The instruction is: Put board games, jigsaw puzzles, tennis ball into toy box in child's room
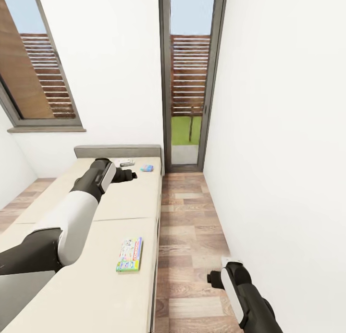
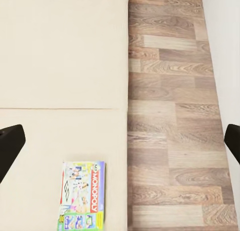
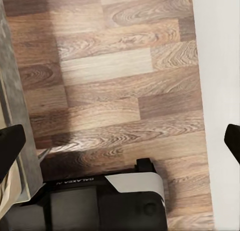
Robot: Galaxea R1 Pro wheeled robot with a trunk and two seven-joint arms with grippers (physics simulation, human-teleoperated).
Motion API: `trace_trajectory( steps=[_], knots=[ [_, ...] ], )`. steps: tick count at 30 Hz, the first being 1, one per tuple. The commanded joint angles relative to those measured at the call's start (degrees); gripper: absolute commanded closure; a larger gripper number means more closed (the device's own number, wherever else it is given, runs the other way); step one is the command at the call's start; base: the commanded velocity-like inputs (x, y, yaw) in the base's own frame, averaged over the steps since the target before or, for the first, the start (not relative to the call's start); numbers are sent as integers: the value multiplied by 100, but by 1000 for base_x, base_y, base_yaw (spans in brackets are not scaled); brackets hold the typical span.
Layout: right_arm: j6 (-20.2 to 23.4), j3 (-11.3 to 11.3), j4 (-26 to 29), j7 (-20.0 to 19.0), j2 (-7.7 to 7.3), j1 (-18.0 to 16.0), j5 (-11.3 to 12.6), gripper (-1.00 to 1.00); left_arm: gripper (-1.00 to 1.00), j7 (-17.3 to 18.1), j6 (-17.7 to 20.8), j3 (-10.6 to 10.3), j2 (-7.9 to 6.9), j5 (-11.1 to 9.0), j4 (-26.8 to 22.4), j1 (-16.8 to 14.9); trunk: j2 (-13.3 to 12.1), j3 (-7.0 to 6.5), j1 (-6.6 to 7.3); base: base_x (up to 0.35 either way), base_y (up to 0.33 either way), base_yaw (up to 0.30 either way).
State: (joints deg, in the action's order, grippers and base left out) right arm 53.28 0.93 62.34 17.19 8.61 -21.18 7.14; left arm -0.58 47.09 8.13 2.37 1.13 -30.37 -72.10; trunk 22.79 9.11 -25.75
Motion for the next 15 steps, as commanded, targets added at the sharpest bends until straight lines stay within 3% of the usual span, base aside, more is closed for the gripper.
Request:
trace_trajectory(
  steps=[1, 15],
  knots=[
    [14, 7, -33, 50, 7, -6, 59, -100, -100, -6, 29, 40, 8, 10, -8, -6, 13, 21, -3, 0, 0, 0],
    [20, -4, -526, 51, 14, -50, 72, -100, -100, -3, 34, 31, -7, 10, -6, -6, 13, 150, -3, 0, 0, 0]
  ],
)
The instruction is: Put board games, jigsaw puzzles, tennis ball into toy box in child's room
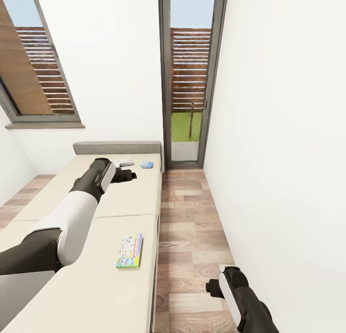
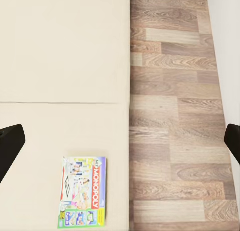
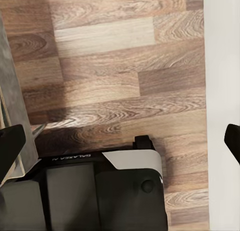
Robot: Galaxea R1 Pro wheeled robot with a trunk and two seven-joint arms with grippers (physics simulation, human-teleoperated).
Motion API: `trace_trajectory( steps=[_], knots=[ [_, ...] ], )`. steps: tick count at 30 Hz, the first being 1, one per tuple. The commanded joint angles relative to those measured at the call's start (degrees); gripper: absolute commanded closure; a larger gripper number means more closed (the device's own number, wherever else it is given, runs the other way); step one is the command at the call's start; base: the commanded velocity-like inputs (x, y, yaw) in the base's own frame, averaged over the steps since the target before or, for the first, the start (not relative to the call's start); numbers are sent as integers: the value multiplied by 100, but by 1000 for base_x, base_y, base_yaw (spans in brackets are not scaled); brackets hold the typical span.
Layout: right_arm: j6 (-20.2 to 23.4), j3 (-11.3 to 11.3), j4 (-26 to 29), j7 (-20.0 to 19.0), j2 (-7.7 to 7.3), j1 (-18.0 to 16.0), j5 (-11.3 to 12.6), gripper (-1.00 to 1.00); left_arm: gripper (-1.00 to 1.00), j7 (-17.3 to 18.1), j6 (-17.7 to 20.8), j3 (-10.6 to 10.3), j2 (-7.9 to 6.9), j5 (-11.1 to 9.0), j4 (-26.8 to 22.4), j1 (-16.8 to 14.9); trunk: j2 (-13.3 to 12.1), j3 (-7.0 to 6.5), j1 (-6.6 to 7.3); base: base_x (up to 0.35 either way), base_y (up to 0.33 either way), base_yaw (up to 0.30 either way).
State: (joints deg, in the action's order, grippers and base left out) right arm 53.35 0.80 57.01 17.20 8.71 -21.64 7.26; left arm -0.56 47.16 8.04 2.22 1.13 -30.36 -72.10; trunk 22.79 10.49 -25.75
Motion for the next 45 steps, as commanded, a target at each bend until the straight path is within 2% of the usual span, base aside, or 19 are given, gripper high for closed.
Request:
trace_trajectory(
  steps=[1, 6, 15, 32, 35, 38, 41, 42, 43, 45],
  knots=[
    [15, 8, -1, 48, 8, -5, 60, -100, -100, -6, 25, 40, 7, 10, -6, -6, 13, 22, -3, 0, 0, 0],
    [17, 9, -12, 53, 38, -13, 57, -100, -100, -6, -3, 48, 2, 10, -5, -6, 13, 69, -3, 0, 0, 0],
    [25, 8, -15, 44, 32, -16, 61, -100, -100, -6, -26, 62, -94, 6, 3, -6, 13, 154, -3, 0, 0, 0],
    [8, 8, 99, 42, 62, -16, 55, -100, -100, -6, -18, 35, -101, 10, 2, -6, 13, 315, -3, 0, 0, 0],
    [71, 11, 304, 38, 36, -14, 56, -100, -100, -6, -24, 22, -100, 10, 3, -6, 13, 343, -3, 0, 0, 0],
    [323, 12, 698, 34, 32, 0, 56, -100, -100, -6, -24, 17, -99, 10, 3, -6, 13, 372, -3, 0, 0, 0],
    [569, 7, 1285, 31, 34, 50, 58, -100, -100, -6, -23, 20, -99, 10, 3, -6, 13, 400, -3, 0, 0, 0],
    [638, 1, 1642, 30, 39, 62, 70, -100, -100, -6, -23, 21, -102, 10, 3, -6, 13, 410, -3, 0, 0, 0],
    [665, -4, 2002, 29, 45, 69, 105, -100, -100, -6, -23, 24, -104, 10, 2, -6, 13, 419, -3, 0, 0, 0],
    [665, -16, 2333, 29, 51, 72, 169, -100, -100, -4, -22, 27, -106, 10, -1, -6, 13, 438, -3, 0, 0, 0]
  ],
)
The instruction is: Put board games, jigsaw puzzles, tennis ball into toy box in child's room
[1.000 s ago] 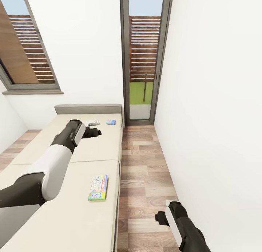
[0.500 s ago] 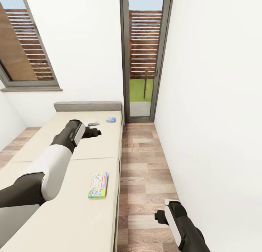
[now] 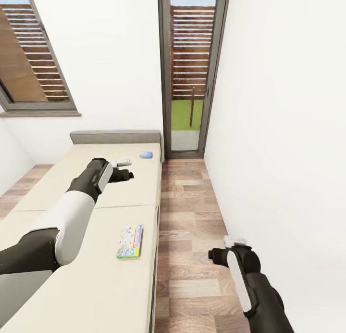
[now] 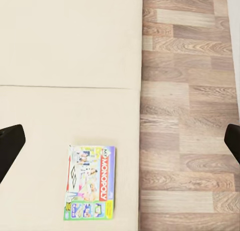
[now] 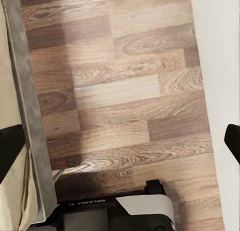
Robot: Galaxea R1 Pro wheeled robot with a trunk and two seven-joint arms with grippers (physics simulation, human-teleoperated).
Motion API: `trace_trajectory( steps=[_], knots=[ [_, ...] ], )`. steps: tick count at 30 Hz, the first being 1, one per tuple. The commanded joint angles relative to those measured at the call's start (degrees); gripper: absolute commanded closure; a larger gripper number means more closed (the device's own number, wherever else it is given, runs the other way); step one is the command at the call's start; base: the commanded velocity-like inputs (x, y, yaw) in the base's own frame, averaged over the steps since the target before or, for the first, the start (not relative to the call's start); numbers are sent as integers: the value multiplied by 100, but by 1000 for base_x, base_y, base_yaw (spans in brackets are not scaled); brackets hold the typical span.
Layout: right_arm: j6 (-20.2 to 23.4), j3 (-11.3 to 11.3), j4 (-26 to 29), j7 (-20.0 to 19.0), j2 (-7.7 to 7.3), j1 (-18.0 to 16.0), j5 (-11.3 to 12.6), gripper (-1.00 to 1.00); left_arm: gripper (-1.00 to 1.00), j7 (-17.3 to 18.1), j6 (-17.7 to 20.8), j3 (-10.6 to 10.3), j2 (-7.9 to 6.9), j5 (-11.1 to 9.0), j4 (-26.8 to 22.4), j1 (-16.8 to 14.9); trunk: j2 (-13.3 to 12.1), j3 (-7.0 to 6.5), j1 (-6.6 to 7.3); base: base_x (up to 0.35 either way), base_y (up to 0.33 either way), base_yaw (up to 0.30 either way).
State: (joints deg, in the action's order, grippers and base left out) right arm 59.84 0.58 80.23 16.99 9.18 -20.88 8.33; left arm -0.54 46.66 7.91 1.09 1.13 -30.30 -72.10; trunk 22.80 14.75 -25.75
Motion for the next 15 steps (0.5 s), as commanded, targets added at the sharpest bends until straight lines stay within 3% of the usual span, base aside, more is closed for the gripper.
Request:
trace_trajectory(
  steps=[1, 7, 15],
  knots=[
    [16, -8, 287, 52, 7, 12, 150, -100, -100, -5, 27, 40, 7, 10, -8, -5, 12, 21, -3, 0, 0, 0],
    [16, -62, 823, 57, 9, 243, 402, -100, -100, -1, 33, 36, 6, 10, -10, -5, 12, 78, -3, 0, 0, 0],
    [16, -105, 984, 55, 6, 360, 473, -100, -100, -6, 36, 28, 12, 10, -11, -5, 12, 154, -3, 0, 0, 0]
  ],
)
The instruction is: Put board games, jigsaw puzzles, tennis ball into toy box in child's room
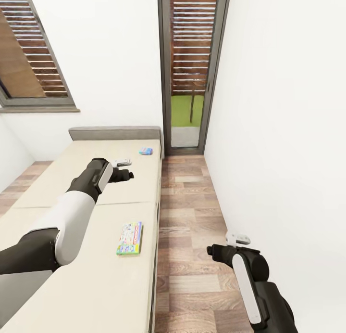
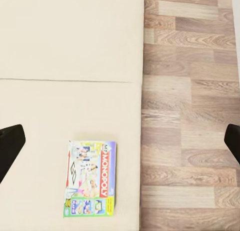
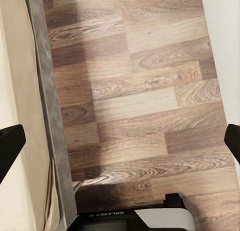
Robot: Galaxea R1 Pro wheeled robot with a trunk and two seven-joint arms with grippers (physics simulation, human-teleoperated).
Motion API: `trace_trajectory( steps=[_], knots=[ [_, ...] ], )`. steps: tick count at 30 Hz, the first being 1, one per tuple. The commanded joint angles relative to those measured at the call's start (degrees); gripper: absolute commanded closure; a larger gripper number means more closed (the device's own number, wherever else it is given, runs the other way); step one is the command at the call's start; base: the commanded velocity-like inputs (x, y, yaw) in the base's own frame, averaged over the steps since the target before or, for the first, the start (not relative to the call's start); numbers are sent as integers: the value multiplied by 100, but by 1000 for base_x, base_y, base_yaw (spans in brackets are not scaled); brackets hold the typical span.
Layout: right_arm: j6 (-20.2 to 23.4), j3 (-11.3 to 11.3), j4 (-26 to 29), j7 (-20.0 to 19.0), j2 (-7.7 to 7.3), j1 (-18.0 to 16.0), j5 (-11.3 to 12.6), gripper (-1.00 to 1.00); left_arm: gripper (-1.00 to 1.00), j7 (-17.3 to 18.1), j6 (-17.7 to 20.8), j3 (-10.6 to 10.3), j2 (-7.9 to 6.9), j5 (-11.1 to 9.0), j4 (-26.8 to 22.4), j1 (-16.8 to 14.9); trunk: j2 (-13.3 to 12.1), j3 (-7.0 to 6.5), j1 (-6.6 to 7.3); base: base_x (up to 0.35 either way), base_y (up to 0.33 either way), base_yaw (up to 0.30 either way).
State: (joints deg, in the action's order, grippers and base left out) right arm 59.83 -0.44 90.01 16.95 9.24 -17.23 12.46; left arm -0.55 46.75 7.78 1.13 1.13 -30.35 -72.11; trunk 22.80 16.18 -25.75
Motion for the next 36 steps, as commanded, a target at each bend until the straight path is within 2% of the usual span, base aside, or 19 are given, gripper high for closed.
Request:
trace_trajectory(
  steps=[1, 36],
  knots=[
    [17, -5, 13, 58, 0, 0, 64, -100, -100, -6, 25, 40, 9, 10, -6, -5, 12, 21, -3, 0, 0, 0],
    [17, -16, 19, 54, 14, 15, 84, -100, -100, -6, 18, 17, 25, 6, -6, -5, 12, 352, -3, 0, 0, 0]
  ],
)
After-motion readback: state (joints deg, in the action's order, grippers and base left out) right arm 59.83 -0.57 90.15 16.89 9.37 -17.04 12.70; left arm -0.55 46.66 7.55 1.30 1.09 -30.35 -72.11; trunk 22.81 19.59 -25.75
